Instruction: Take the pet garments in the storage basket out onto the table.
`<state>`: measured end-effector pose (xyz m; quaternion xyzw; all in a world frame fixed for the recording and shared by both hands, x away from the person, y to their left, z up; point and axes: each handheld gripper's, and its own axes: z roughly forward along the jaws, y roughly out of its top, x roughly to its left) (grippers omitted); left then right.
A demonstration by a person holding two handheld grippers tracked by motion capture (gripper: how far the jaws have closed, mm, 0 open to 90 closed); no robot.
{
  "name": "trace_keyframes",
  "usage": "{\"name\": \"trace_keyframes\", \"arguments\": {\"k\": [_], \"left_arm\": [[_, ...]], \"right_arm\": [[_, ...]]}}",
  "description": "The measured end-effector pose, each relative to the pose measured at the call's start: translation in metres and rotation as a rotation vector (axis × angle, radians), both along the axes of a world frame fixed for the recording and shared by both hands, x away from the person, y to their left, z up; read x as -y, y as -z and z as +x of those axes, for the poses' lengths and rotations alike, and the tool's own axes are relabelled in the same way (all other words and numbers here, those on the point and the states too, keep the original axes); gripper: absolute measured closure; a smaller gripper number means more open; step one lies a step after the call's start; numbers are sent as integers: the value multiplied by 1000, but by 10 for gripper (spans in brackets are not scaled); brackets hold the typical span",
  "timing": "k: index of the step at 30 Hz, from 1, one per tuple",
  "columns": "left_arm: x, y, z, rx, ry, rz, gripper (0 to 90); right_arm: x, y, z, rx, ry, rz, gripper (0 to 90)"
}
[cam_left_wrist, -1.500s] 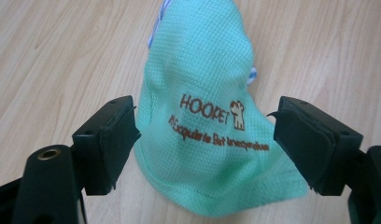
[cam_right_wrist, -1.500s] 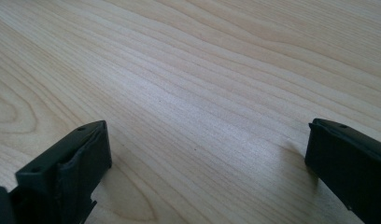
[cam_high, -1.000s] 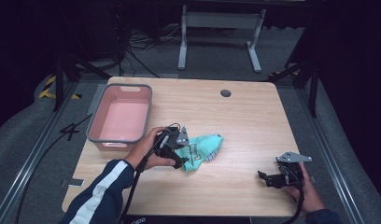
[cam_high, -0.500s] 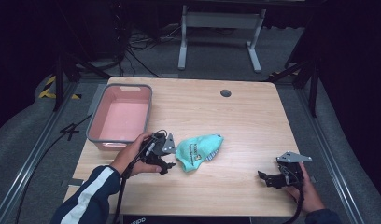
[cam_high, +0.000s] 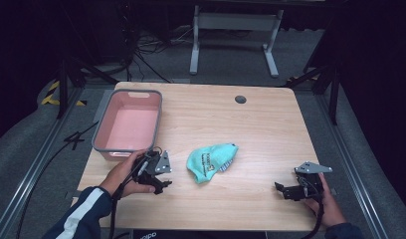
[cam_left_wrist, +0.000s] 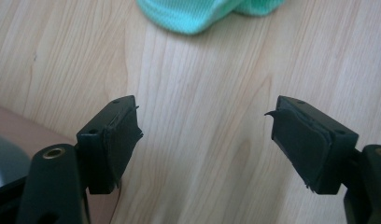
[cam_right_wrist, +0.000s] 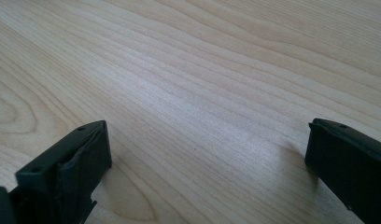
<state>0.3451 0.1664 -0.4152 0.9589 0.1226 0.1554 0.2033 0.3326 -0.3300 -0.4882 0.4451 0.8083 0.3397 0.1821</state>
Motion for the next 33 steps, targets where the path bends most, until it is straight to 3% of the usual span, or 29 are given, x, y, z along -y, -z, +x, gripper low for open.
{"name": "trace_keyframes", "arguments": {"k": [5,9,18,24,33], "left_arm": [[-14,7,-5,15,-27,13,230],[-24,11,-5,3,-43,18,235],[-63,25,-4,-2,-137,27,230],[-87,33,-8,-23,-189,0,230],[-109,40,-16,-52,-221,-64,224]], "right_arm": [[0,0,0,-1,1,0,7],[0,0,0,-1,1,0,7],[0,0,0,-2,2,0,7],[0,0,0,-2,2,0,7],[0,0,0,-2,2,0,7]]}}
